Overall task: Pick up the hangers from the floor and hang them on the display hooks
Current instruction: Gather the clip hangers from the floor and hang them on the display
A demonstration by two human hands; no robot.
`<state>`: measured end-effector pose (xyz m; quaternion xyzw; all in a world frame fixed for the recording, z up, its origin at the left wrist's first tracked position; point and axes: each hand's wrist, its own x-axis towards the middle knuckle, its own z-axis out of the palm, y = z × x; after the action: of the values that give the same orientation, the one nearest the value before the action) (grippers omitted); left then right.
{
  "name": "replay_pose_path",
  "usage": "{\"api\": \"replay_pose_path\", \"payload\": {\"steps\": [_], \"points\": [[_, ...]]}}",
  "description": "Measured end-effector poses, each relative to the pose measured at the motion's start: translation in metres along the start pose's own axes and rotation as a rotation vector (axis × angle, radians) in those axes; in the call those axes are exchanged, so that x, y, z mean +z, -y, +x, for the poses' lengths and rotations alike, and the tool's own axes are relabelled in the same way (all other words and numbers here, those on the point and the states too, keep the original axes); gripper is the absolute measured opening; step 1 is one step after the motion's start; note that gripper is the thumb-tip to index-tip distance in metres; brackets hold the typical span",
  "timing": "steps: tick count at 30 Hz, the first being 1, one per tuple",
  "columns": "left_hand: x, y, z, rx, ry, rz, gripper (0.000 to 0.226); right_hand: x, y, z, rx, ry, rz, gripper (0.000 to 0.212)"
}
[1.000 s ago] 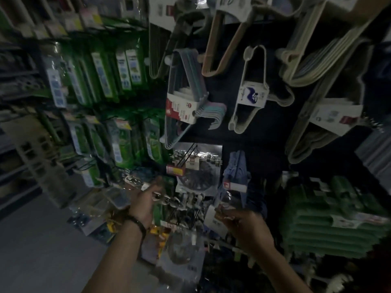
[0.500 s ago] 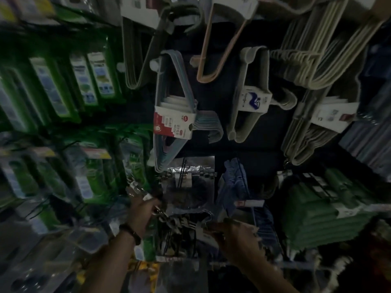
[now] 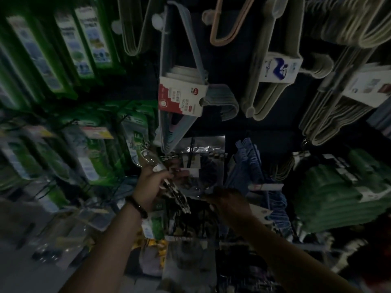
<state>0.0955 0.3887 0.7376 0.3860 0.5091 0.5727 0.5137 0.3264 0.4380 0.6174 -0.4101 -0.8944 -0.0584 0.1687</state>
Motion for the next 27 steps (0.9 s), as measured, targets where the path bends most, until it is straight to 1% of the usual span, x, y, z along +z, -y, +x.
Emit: {"api": "replay_pose_path", "payload": {"steps": [2, 3, 5, 7, 9, 10, 11, 13, 14, 15, 16, 18, 19, 21, 22, 23, 25, 26, 27], "points": [[-0.004, -0.005, 0.004, 0.036, 0.027, 0.036, 0.041, 0.01, -0.006, 0.015, -0.043, -0.059, -0.012, 0.048], [-0.005, -0.005, 0.006, 0.027, 0.029, 0.056, 0.033, 0.017, -0.009, 0.022, -0.055, -0.076, -0.023, 0.048], [-0.008, -0.002, 0.012, -0.016, -0.024, 0.103, 0.041, 0.029, -0.017, 0.037, -0.035, -0.079, -0.04, 0.046], [-0.006, -0.001, 0.011, 0.01, -0.056, 0.128, 0.017, 0.036, -0.02, 0.045, -0.07, -0.092, -0.106, 0.047], [0.0, -0.004, 0.008, 0.029, -0.033, 0.155, 0.034, 0.036, -0.021, 0.051, -0.141, -0.193, -0.153, 0.046], [0.001, -0.005, 0.006, 0.032, -0.014, 0.156, 0.038, 0.03, -0.021, 0.056, -0.133, -0.244, -0.162, 0.043], [0.004, -0.007, 0.003, 0.048, -0.013, 0.149, 0.039, 0.028, -0.024, 0.064, -0.079, -0.253, -0.145, 0.037], [0.004, -0.002, 0.006, 0.04, -0.02, 0.1, 0.042, 0.037, -0.029, 0.066, -0.033, -0.1, -0.057, 0.029], [0.003, 0.0, 0.008, 0.034, -0.031, 0.07, 0.045, 0.043, -0.031, 0.067, -0.003, -0.146, 0.02, 0.027], [0.003, 0.002, 0.008, 0.047, -0.03, 0.049, 0.05, 0.046, -0.032, 0.07, 0.019, -0.131, 0.071, 0.028], [0.004, 0.004, 0.008, 0.049, -0.034, 0.022, 0.055, 0.053, -0.036, 0.072, -0.005, -0.153, 0.06, 0.032], [0.005, 0.005, 0.006, 0.051, -0.022, -0.005, 0.062, 0.057, -0.039, 0.081, -0.012, -0.095, 0.092, 0.041], [0.006, 0.007, 0.006, 0.064, -0.035, -0.003, 0.062, 0.055, -0.039, 0.088, 0.018, -0.048, 0.114, 0.039], [0.008, 0.011, 0.005, 0.067, -0.052, -0.037, 0.059, 0.055, -0.041, 0.102, 0.073, -0.05, 0.123, 0.034], [0.009, 0.014, 0.004, 0.083, -0.057, -0.064, 0.051, 0.056, -0.043, 0.109, 0.092, -0.078, 0.103, 0.034], [0.008, 0.019, 0.005, 0.095, -0.069, -0.084, 0.051, 0.057, -0.044, 0.116, 0.136, -0.058, 0.116, 0.035], [0.008, 0.025, 0.004, 0.085, -0.083, -0.121, 0.082, 0.064, -0.05, 0.131, 0.216, 0.037, 0.139, 0.036], [0.01, 0.025, 0.002, 0.079, -0.079, -0.141, 0.086, 0.066, -0.052, 0.136, 0.254, 0.061, 0.161, 0.035], [0.013, 0.026, 0.001, 0.111, -0.094, -0.13, 0.074, 0.066, -0.053, 0.142, 0.301, 0.058, 0.162, 0.034]]}}
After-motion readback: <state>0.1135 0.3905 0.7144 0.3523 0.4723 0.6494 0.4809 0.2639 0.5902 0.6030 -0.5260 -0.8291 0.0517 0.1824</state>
